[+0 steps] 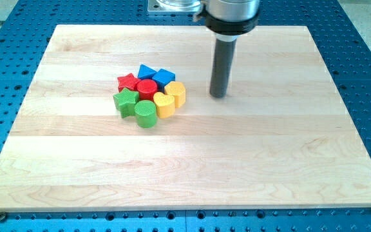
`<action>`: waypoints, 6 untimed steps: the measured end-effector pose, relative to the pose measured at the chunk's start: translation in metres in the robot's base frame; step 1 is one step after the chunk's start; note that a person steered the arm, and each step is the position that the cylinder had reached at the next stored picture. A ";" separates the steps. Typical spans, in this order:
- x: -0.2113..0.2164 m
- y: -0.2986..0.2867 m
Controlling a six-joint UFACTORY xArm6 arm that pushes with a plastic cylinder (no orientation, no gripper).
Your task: Separate the yellow blocks and green circle from the group of blocks
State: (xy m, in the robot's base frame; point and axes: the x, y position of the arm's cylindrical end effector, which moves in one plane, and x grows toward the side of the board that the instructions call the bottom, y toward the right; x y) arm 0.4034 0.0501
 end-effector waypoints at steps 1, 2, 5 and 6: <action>-0.001 -0.054; 0.031 -0.100; 0.088 -0.162; 0.106 -0.177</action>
